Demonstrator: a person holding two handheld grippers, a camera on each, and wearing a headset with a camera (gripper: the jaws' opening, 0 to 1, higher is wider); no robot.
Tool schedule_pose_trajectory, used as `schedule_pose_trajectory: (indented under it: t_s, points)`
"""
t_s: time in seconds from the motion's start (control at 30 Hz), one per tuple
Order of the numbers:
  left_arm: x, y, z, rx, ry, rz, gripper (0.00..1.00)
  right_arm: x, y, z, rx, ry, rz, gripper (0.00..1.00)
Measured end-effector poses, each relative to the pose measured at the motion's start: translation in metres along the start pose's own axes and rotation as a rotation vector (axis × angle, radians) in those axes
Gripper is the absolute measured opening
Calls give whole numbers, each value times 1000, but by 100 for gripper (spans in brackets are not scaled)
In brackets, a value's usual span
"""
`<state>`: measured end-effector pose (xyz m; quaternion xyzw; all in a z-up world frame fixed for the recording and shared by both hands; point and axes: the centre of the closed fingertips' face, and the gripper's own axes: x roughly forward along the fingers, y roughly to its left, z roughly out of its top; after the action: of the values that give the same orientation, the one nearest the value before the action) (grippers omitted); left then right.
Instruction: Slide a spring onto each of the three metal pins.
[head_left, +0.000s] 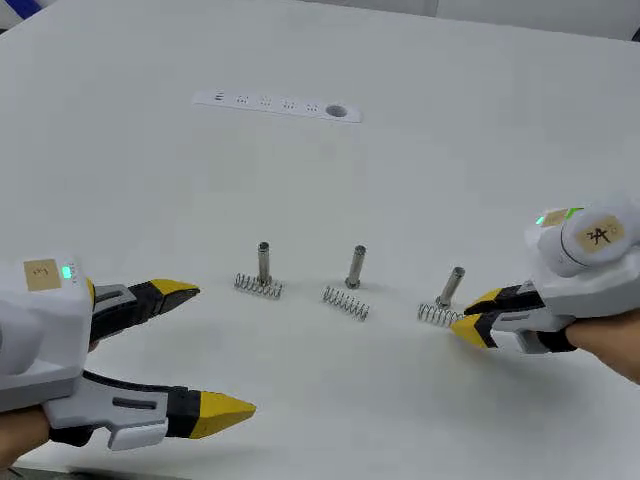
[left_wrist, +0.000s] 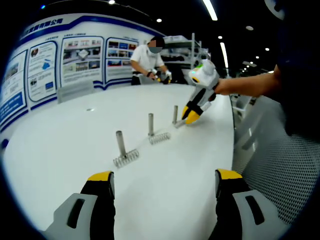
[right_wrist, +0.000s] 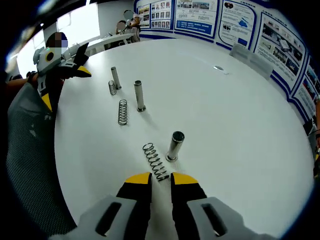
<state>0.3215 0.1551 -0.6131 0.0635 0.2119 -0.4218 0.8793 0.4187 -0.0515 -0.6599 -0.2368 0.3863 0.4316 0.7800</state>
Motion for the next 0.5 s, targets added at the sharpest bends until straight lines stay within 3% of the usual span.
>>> schedule_pose_trajectory:
  t_s: [0.5]
  points:
    - [0,1,-2,-10,5,5,83,1,3,-1,-46,3,48,15]
